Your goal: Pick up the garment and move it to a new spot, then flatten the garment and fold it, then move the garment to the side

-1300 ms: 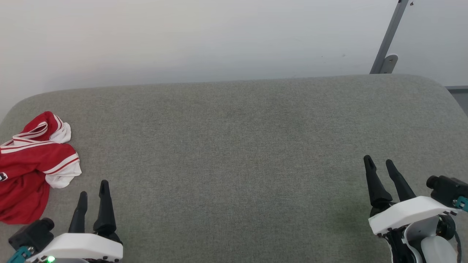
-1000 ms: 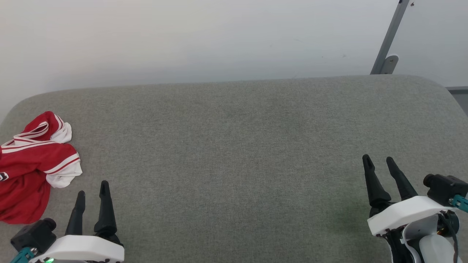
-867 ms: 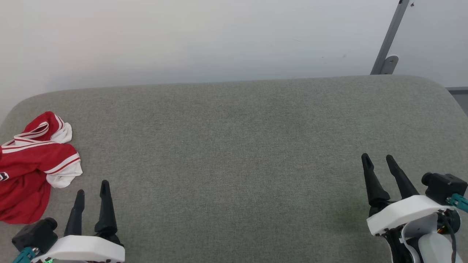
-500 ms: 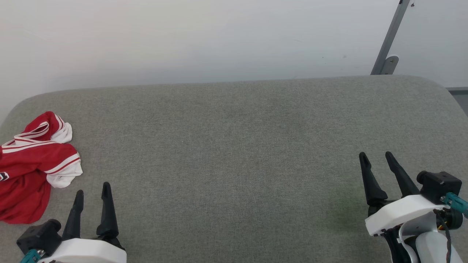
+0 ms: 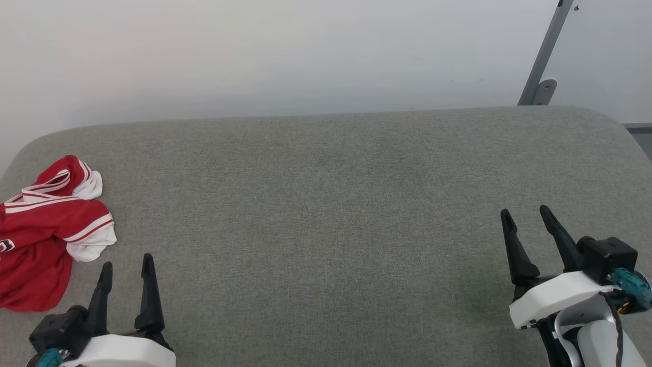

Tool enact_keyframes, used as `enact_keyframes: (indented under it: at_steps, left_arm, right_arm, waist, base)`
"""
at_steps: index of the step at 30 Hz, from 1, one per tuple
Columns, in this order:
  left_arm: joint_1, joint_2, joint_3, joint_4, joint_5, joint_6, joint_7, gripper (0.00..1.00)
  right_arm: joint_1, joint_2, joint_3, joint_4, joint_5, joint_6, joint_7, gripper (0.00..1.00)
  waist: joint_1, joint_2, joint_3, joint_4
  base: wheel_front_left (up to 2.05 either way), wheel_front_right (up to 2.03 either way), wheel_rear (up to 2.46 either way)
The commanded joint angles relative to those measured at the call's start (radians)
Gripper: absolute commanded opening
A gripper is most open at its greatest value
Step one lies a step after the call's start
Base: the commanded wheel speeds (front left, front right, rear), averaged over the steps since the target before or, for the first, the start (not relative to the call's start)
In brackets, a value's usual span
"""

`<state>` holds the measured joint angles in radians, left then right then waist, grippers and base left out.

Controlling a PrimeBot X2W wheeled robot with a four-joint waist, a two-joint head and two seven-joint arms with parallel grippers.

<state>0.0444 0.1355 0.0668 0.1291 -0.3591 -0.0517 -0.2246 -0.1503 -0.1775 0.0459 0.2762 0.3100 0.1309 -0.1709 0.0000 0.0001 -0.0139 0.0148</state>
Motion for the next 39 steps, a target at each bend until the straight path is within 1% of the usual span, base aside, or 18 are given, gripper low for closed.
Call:
enact_keyframes:
  at_steps: [1, 13, 16, 20, 23, 27, 32, 39]
  left_arm:
    - [0.006, 0.008, 0.005, -0.007, 0.027, -0.001, -0.009, 1.0]
    - [0.014, 0.012, 0.01, -0.008, 0.111, -0.009, -0.032, 1.0]
    - [0.015, 0.012, 0.011, -0.009, 0.118, -0.01, -0.036, 1.0]
    - [0.016, 0.014, 0.008, -0.009, 0.141, -0.019, -0.043, 1.0]
    - [0.01, 0.013, 0.008, -0.006, 0.138, -0.024, -0.042, 1.0]
    - [0.012, 0.015, 0.017, -0.004, 0.134, -0.028, -0.041, 1.0]
    - [0.017, 0.015, 0.031, -0.006, 0.133, -0.021, -0.041, 1.0]
    - [0.022, 0.02, 0.053, 0.003, 0.128, -0.002, -0.041, 1.0]
  right_arm:
    - [-0.008, -0.004, 0.0, -0.004, -0.028, 0.0, -0.012, 1.0]
    - [-0.009, -0.007, -0.005, -0.005, -0.112, 0.0, -0.032, 1.0]
    - [-0.008, -0.006, -0.006, -0.006, -0.126, 0.0, -0.034, 1.0]
    - [-0.006, -0.004, -0.004, -0.012, -0.157, 0.0, -0.038, 1.0]
    - [-0.006, -0.004, -0.003, -0.013, -0.147, 0.0, -0.035, 1.0]
    - [-0.007, 0.0, 0.013, -0.025, -0.147, 0.0, -0.026, 1.0]
    - [-0.01, -0.002, 0.041, -0.033, -0.14, 0.0, -0.017, 1.0]
    - [-0.019, -0.01, 0.082, -0.038, -0.126, 0.0, -0.006, 1.0]
  waist:
    - [0.0, -0.0001, 0.0, 0.0]
    - [0.0, -0.0001, -0.004, 0.001]
    - [0.0, -0.0001, -0.004, 0.001]
    - [0.0, -0.0001, -0.006, 0.004]
    - [0.0, -0.0001, -0.007, 0.01]
    - [0.0, -0.0001, -0.01, 0.028]
    - [0.0, -0.0001, -0.013, 0.056]
    - [0.0, -0.0001, -0.022, 0.115]
  base:
    - [0.0, 0.0, 0.0]
    - [0.0, 0.0, 0.0]
    - [0.0, 0.0, 0.0]
    - [0.0, 0.0, 0.0]
    - [0.0, 0.0, 0.0]
    - [0.0, 0.0, 0.0]
    - [0.0, 0.0, 0.0]
    - [0.0, 0.0, 0.0]
